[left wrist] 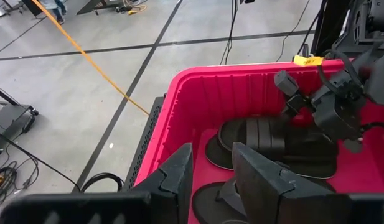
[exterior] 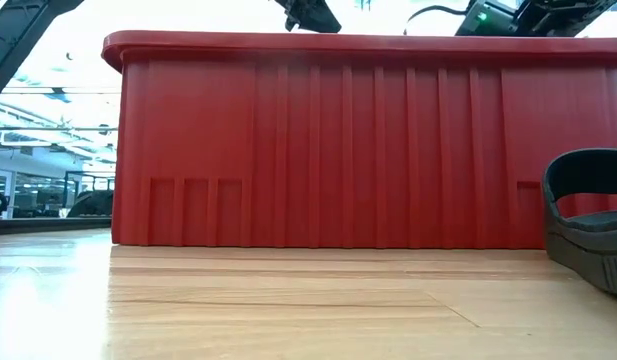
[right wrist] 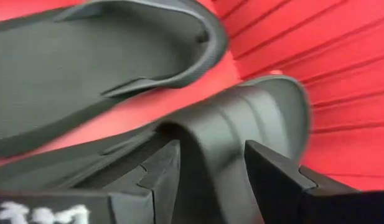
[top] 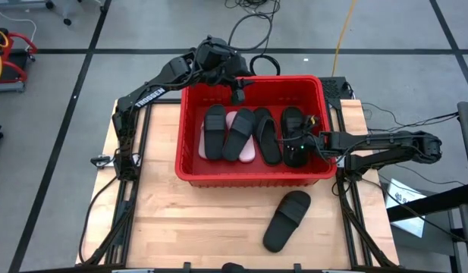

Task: Pick and place slides into bin
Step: Put the black slipper into the red bin

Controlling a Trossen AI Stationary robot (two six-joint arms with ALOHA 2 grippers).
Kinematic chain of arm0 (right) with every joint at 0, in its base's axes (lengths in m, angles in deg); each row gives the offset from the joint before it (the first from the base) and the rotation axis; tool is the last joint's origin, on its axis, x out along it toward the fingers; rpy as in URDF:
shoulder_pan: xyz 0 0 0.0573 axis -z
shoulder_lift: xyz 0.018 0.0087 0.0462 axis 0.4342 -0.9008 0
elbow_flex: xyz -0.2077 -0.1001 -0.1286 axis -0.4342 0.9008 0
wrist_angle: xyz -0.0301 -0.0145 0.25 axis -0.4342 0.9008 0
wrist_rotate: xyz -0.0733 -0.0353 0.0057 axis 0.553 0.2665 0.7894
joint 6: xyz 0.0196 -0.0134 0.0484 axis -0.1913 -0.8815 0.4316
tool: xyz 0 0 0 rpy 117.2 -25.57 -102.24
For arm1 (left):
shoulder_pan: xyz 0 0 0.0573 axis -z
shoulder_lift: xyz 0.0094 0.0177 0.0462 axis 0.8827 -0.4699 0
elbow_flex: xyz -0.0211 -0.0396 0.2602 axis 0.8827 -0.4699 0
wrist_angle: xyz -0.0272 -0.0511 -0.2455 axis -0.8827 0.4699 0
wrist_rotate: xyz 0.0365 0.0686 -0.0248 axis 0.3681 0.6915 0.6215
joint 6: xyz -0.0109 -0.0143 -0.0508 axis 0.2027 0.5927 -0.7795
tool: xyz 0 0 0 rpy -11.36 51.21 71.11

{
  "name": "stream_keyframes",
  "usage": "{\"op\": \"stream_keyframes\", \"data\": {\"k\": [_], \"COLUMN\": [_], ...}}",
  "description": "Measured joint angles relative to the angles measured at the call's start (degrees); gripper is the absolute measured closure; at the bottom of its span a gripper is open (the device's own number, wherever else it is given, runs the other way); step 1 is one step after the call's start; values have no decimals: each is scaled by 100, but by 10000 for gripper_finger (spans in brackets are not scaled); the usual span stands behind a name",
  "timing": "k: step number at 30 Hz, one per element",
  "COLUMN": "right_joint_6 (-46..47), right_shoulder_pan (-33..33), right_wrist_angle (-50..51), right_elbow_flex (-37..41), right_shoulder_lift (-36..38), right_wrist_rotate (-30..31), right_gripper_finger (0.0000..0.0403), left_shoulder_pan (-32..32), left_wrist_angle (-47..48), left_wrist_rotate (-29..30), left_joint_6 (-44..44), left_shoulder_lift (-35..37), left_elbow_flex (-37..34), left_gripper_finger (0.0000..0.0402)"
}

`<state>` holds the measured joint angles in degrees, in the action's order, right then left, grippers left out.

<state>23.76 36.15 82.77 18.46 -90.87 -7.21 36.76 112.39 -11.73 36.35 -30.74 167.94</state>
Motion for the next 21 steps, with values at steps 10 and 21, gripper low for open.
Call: {"op": "stream_keyframes", "data": {"k": [10, 21], "right_joint_6": [25, 46], "right_shoulder_pan": [0, 0], "right_wrist_angle": [60, 235], "right_elbow_flex": [2, 7], "right_shoulder_lift": [88, 654], "right_wrist_rotate": [-386, -685], "right_gripper_finger": [231, 229], "left_shoulder_pan": [0, 0], "left_wrist_angle": [1, 1], "left_wrist_rotate": [4, 8], "left_joint_6": [-36, -34], "left_shoulder_lift": [1, 1], "left_elbow_flex": [0, 0], "left_gripper_finger": [286, 286]}}
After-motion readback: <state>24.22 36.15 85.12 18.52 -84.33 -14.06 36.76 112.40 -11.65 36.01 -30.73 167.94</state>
